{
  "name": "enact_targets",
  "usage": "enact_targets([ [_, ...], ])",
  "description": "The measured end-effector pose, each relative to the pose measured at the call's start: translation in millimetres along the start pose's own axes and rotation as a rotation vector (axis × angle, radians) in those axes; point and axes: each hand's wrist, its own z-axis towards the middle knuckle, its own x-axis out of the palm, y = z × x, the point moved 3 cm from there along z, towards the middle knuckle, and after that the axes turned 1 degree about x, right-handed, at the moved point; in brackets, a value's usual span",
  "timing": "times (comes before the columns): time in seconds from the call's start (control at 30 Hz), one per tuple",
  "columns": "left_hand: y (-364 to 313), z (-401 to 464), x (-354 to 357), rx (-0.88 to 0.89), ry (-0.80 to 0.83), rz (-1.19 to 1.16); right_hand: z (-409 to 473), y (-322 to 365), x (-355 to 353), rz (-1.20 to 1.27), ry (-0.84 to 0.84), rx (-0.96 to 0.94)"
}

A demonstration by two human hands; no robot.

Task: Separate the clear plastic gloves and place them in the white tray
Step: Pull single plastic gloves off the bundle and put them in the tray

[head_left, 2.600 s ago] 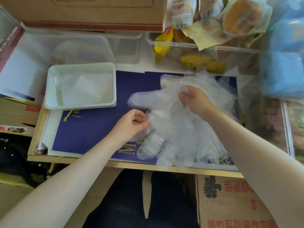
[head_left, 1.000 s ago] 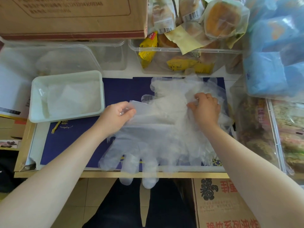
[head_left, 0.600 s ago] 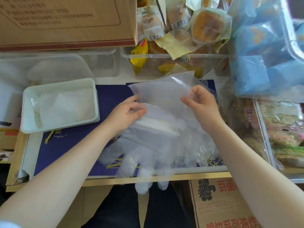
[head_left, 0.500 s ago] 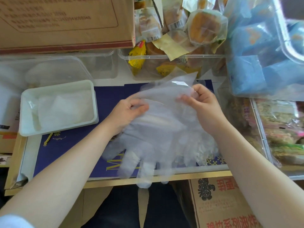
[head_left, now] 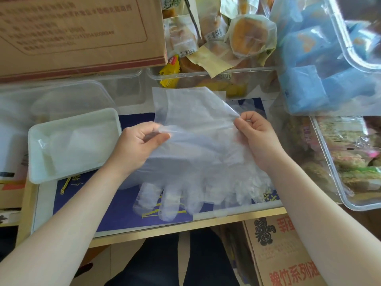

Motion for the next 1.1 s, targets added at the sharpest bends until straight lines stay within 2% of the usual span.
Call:
enact_targets([
  [0.07, 2, -1, -6, -0.020, -0.014, 0.030, -1, 2, 4, 0.062, 0.017, 0.002],
  [0.13, 9, 0, -11, -0.120, -0.064, 0.058, 1, 7, 4, 0.058, -0.040, -0.006],
  [0.3, 30, 3, -26, -0.346, -0.155, 0.380, 4, 12, -4, -0.014, -0.164, 0.012],
  [0.4, 24, 9, -36, -0.282, -0.208, 0.482, 1, 22, -7, 0.026, -0.203, -0.028],
  [0.5, -2, 14, -46, -0.108, -0.310, 0.522, -3, 42, -8, 0.104, -0.202, -0.071],
  [0.6, -21, 18, -53, 0.019, -0.366, 0.444, -13, 67, -4, 0.210, -0.084, -0.086],
  [0.7, -24, 23, -55, -0.064, -0.370, 0.304, -31, 91, 1, 0.198, 0.085, -0.147],
  [0.77, -19, 27, -54, -0.117, -0.336, 0.229, -42, 104, 6, 0.275, 0.140, -0.152],
  [0.9, -20, 31, -51, -0.154, -0.343, 0.027, -47, 110, 9, 0.453, 0.183, -0.149],
  [1.03, -28, 35, -46, -0.162, -0.392, -0.102, -44, 98, -3, 0.417, 0.105, -0.133],
  [1.1, -29, 37, -43, -0.159, -0.404, -0.103, -45, 90, -9, 0.481, 0.111, -0.076],
])
